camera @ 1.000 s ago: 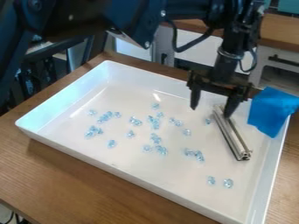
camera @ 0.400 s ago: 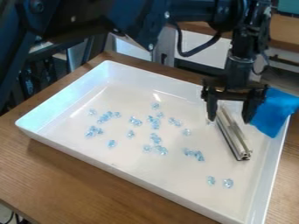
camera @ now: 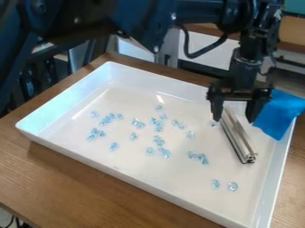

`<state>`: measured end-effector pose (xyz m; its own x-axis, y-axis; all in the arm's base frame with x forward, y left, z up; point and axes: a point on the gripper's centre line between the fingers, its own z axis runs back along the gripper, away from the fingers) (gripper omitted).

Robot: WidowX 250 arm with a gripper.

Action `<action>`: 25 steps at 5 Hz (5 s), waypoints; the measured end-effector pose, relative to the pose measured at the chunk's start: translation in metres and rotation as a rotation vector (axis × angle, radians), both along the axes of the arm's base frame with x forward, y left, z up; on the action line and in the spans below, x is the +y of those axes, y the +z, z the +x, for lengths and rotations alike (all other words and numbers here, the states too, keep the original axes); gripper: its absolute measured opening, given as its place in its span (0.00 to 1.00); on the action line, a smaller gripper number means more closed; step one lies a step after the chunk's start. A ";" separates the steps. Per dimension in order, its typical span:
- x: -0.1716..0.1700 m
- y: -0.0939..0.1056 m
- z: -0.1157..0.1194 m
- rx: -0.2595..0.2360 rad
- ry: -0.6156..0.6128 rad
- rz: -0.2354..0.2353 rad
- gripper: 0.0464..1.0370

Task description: Sweep into pile

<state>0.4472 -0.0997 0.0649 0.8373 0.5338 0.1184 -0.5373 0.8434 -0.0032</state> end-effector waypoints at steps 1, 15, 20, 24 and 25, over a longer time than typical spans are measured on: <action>0.002 -0.005 0.000 -0.001 0.004 0.019 0.62; 0.247 -0.003 -0.137 0.091 0.362 -0.124 0.28; 0.031 0.041 -0.071 0.002 0.247 -0.120 0.28; -0.037 0.023 -0.059 0.000 0.037 0.013 0.28; -0.033 0.011 -0.065 0.023 0.006 0.038 0.28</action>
